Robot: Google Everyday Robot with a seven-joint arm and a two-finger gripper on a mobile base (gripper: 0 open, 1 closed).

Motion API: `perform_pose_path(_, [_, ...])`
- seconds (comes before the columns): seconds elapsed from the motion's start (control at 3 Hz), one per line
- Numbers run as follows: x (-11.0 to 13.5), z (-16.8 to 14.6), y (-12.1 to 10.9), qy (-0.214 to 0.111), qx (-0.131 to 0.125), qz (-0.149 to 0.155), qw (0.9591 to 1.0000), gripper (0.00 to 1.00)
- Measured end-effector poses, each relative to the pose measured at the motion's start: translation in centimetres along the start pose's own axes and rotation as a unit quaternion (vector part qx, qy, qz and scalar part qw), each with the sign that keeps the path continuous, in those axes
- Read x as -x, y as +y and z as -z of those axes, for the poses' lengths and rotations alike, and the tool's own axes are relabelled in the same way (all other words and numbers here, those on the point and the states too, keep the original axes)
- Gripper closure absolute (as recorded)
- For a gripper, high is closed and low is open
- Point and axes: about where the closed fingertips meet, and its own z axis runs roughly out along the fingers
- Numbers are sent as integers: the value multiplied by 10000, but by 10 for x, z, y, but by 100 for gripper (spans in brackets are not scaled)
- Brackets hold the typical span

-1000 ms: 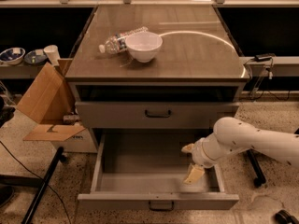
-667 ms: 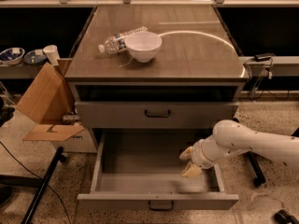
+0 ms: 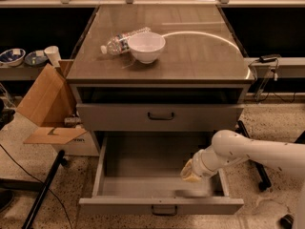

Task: Open middle drawer

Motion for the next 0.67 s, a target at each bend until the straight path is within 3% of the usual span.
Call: perform_pose_path(0.67, [-10, -31, 16, 121, 436, -151, 9989, 100])
